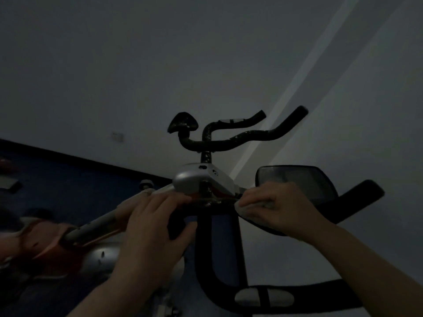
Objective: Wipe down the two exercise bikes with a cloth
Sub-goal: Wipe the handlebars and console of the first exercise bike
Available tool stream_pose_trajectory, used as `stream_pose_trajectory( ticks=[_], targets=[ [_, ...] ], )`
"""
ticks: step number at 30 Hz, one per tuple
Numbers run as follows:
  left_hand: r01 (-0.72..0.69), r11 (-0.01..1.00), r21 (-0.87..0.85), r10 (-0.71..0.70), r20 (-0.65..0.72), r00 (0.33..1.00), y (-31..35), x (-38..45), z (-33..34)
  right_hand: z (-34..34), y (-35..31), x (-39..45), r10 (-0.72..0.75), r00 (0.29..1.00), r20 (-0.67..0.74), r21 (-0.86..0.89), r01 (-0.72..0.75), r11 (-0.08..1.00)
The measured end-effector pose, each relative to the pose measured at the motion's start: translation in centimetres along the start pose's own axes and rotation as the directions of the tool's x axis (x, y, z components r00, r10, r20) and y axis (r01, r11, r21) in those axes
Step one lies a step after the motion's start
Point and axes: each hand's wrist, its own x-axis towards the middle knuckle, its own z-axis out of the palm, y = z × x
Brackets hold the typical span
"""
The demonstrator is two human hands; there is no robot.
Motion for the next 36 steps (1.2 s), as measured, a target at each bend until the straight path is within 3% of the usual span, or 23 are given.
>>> stream_pose_trajectory(
  ticks=[4, 9, 13, 15, 18, 20, 24, 31, 36],
  targets=[
    [0.094, 0.995, 0.024, -0.096, 0.089, 0.991, -1.1, 0.1, 0.8, -0.1, -0.5, 0.7, -0.022, 1.000, -0.008, -0.027, 0.022, 0.999],
    [0.120, 0.991, 0.062, -0.125, 0.082, 0.989, -1.6, -0.3, 1.1, -3.0, 0.0, 0.8, -0.050, 0.982, 0.184, -0.087, 0.067, 0.994],
    [0.134, 0.990, 0.046, -0.138, 0.095, 0.986, -1.9, -0.3, 1.2, 0.2, -0.7, 2.4, -0.194, 0.940, 0.281, -0.087, 0.226, 0.970],
    [0.144, 0.989, 0.033, -0.147, 0.099, 0.984, -2.1, -0.4, 1.3, 1.1, -0.6, 3.1, -0.158, 0.964, 0.214, -0.014, 0.164, 0.986],
    [0.175, 0.984, -0.041, -0.170, 0.101, 0.980, -2.6, -0.6, 1.0, 0.7, 0.5, 3.3, 0.089, 0.996, -0.025, 0.183, -0.083, 0.980],
    [0.183, 0.979, -0.095, -0.176, 0.073, 0.982, -3.0, -0.8, 0.9, 0.0, 1.2, 3.0, 0.122, 0.992, -0.032, 0.127, -0.117, 0.985],
    [0.216, 0.965, -0.147, -0.210, 0.057, 0.976, -3.5, -1.6, 1.0, -0.9, 1.3, 1.9, 0.092, 0.987, 0.132, 0.010, -0.094, 0.995],
    [0.227, 0.962, -0.149, -0.215, 0.093, 0.972, -3.7, -1.3, 1.1, 1.6, 0.6, 3.9, -0.225, 0.970, 0.092, 0.036, 0.223, 0.974],
    [0.223, 0.960, -0.170, -0.212, 0.082, 0.974, -3.6, -1.3, 1.0, 3.8, -0.3, 6.4, -0.090, 0.996, 0.023, 0.092, 0.088, 0.992]
  ],
)
